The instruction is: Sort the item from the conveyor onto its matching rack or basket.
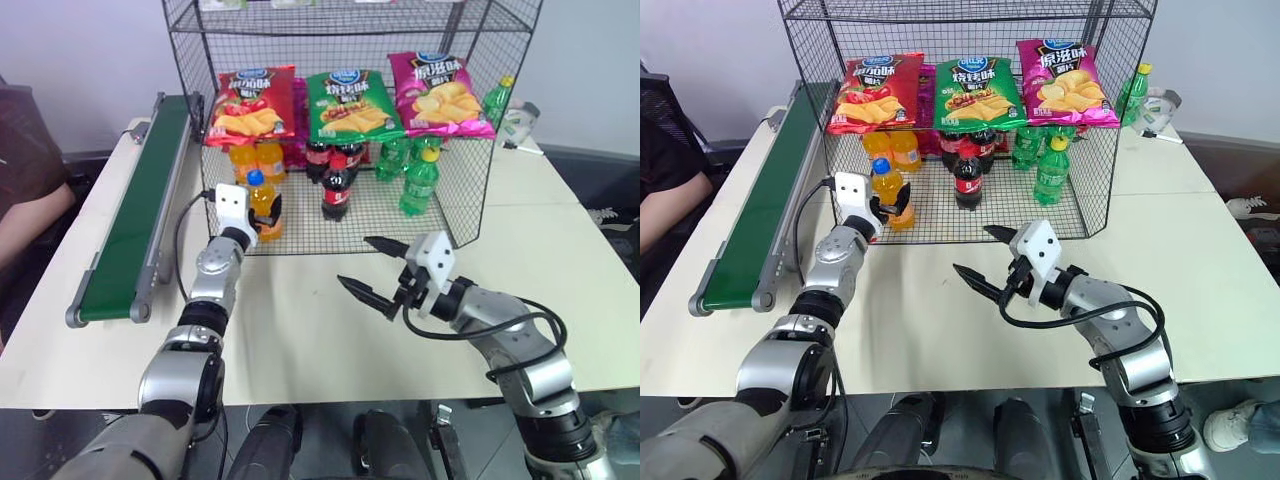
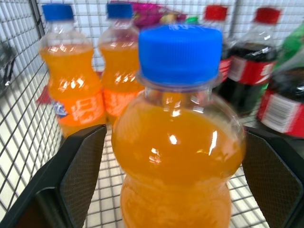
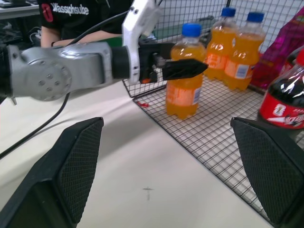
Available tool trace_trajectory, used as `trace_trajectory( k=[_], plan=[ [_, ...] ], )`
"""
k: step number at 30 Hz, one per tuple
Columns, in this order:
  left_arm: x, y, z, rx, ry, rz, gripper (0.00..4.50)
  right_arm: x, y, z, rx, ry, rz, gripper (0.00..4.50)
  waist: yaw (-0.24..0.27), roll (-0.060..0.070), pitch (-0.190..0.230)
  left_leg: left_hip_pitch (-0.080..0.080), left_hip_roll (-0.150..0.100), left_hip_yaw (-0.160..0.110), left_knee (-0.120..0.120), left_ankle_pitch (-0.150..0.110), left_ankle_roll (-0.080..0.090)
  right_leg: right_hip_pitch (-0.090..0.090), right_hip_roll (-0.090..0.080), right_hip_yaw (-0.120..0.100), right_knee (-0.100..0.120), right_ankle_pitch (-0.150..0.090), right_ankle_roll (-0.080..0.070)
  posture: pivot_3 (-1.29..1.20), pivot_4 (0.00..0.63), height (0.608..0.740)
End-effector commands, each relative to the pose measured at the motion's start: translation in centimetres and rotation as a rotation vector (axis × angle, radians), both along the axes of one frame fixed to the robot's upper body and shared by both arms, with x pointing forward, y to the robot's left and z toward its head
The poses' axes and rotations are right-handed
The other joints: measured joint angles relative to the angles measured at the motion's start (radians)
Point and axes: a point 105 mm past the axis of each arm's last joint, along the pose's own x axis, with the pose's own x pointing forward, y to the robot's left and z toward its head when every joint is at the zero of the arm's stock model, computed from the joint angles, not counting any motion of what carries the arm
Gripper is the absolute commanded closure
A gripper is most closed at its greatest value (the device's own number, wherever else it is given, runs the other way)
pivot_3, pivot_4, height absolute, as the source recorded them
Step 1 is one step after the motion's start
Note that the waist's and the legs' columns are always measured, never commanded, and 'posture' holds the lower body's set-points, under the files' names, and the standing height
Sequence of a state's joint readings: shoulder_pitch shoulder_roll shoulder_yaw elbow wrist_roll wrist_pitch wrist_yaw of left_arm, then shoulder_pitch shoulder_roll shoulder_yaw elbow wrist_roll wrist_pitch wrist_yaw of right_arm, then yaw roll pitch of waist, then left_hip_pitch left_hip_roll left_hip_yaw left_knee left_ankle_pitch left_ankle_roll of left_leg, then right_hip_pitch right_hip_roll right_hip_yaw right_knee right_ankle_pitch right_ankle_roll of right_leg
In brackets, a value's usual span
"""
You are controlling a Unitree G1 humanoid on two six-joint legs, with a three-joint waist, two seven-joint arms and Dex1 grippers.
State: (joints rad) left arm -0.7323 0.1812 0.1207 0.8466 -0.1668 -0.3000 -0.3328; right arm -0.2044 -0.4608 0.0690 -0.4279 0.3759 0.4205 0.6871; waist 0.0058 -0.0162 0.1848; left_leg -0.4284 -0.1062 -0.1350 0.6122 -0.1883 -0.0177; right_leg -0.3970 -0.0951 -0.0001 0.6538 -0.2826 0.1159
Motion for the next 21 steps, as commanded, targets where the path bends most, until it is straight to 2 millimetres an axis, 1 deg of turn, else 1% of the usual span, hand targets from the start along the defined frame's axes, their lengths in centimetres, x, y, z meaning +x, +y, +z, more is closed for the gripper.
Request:
trace_trajectory(
  k=[1,5,10,12,15,17,21],
  plan=[
    [-1.0,1.1,2.8,-0.007,-0.103,-0.004,0.11,0.0,-0.1,1.3,0.008,-0.047,0.009,0.0,-0.002,0.0,0.0,0.0,0.0,0.0,0.0,0.0,0.0,0.0,0.0,0.0,0.0,0.0,0.0,0.0,0.15,0.74],
    [-2.4,2.1,3.7,0.002,-0.128,0.013,0.11,0.1,-0.2,1.5,0.008,-0.051,0.006,0.0,-0.001,0.0,0.0,0.0,0.0,0.0,0.0,0.0,0.0,0.0,0.0,0.0,0.0,0.0,0.0,0.0,0.15,0.74],
    [-4.3,2.8,4.7,0.055,-0.14,0.015,0.11,0.2,-0.1,1.7,0.005,-0.055,0.007,0.0,0.002,0.0,0.0,0.0,0.0,0.0,0.0,0.0,0.0,0.0,0.0,0.0,0.0,0.0,0.0,0.0,0.15,0.74],
    [-5.1,3.1,5.1,0.064,-0.132,-0.005,0.11,0.2,-0.1,1.8,0.004,-0.057,0.008,0.0,0.002,0.0,0.0,0.0,0.0,0.0,0.0,0.0,0.0,0.0,0.0,0.0,0.0,0.0,0.0,0.0,0.15,0.74],
    [-6.9,3.9,6.1,0.042,-0.1,-0.081,0.11,0.2,-0.4,1.9,-0.002,-0.06,0.002,0.0,0.001,0.001,0.0,0.001,0.0,0.0,0.0,0.0,0.0,0.0,-0.001,0.001,0.0,0.0,0.0,0.0,0.15,0.74],
    [-7.8,4.3,6.4,0.057,-0.076,-0.112,0.11,0.3,-0.6,2.0,-0.005,-0.061,-0.001,0.0,0.0,0.001,0.0,0.001,0.001,0.0,0.0,0.0,0.0,0.0,-0.001,0.001,0.0,0.0,0.0,0.0,0.15,0.74],
    [-10.7,7.1,6.3,0.128,0.034,-0.161,0.11,0.6,-1.6,2.0,-0.024,-0.06,-0.025,0.0,-0.005,0.002,-0.001,0.001,0.001,0.0,-0.001,0.0,0.0,0.0,-0.001,0.001,0.0,0.0,-0.001,0.0,0.15,0.74]
  ],
)
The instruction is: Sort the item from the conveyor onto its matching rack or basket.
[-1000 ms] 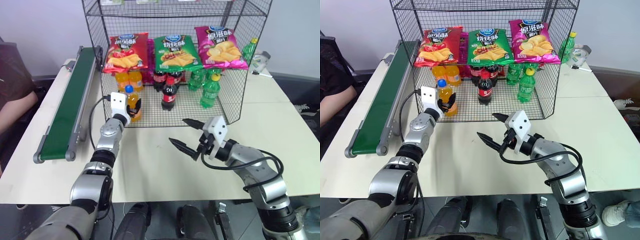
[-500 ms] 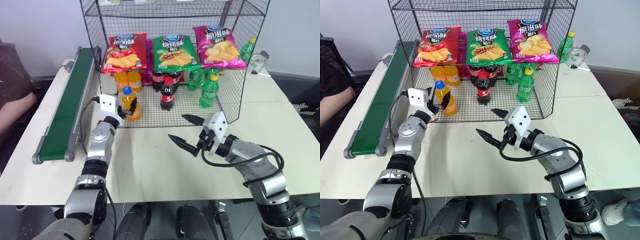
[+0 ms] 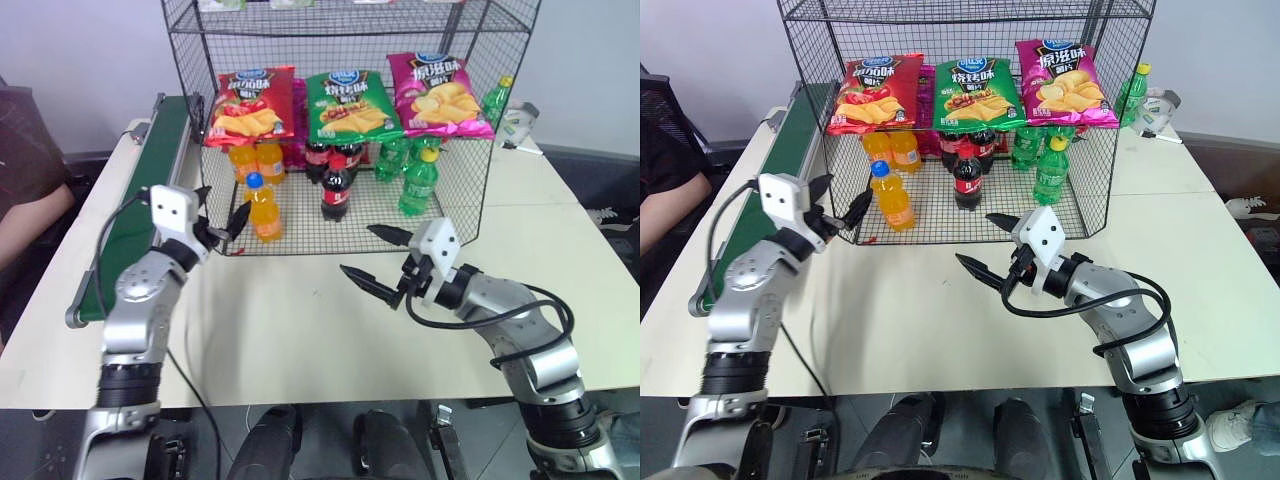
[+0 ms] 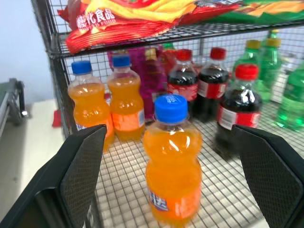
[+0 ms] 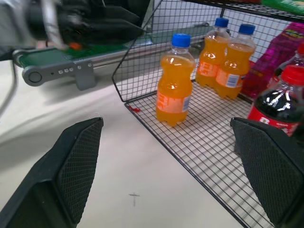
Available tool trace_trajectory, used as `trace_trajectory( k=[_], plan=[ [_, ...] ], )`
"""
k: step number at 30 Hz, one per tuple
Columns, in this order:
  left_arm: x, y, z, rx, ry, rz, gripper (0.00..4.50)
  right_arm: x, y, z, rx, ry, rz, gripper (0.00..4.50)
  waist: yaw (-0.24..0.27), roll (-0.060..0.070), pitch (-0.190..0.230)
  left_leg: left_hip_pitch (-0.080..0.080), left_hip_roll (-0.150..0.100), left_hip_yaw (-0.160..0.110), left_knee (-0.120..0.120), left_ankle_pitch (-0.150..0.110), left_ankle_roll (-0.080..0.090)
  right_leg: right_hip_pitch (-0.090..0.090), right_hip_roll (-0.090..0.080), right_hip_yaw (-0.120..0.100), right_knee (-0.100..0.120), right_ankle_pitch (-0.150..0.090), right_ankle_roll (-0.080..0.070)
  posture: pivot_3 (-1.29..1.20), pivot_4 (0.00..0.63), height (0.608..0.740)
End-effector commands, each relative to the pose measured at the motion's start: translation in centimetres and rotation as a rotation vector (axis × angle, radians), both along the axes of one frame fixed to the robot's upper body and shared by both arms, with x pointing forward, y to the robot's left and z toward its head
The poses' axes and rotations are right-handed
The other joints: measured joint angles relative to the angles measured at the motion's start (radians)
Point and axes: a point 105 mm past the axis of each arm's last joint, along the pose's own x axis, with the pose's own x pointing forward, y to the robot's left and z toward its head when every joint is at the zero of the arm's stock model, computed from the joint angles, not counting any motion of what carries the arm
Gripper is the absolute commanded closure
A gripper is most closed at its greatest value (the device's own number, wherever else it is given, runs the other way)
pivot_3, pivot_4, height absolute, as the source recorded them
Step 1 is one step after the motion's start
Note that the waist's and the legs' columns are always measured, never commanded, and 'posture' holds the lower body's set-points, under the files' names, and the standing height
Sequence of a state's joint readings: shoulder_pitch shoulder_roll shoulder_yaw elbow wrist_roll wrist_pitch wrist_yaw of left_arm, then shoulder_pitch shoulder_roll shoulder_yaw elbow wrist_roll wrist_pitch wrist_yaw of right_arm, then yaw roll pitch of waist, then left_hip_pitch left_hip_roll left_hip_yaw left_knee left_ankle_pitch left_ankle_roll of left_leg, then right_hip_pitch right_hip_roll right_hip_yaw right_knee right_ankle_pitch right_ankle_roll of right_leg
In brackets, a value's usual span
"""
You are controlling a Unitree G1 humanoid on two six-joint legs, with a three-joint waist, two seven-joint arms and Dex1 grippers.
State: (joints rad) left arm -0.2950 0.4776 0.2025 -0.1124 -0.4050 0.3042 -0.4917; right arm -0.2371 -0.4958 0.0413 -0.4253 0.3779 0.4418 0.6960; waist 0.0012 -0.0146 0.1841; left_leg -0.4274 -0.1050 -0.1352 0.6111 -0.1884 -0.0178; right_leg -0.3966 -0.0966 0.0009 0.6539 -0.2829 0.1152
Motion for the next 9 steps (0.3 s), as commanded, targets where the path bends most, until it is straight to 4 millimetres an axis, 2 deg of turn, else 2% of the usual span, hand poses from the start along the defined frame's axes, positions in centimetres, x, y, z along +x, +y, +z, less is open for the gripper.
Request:
trace_trajectory(
  k=[1,4,9],
  plan=[
    [-2.8,2.3,1.2,0.035,0.05,-0.04,0.11,0.2,-1.0,1.1,0.002,-0.038,-0.014,0.0,-0.005,0.0,0.0,0.0,0.0,0.0,0.0,0.0,0.0,-0.001,0.0,0.0,0.0,0.0,0.0,0.0,0.15,0.74],
    [-4.4,3.7,0.8,0.053,0.126,-0.039,0.11,0.5,-1.6,1.1,-0.009,-0.037,-0.024,0.0,-0.011,0.001,0.0,0.0,0.001,0.0,-0.001,0.0,0.0,0.0,0.0,0.0,-0.001,0.0,0.0,0.0,0.15,0.74],
    [-5.2,4.7,0.3,0.04,0.152,-0.009,0.11,0.7,-1.9,1.1,-0.016,-0.037,-0.023,0.0,-0.001,0.001,0.0,0.0,0.0,-0.001,-0.001,0.0,0.0,-0.001,-0.001,0.0,-0.002,-0.002,-0.004,0.0,0.15,0.74]
  ],
)
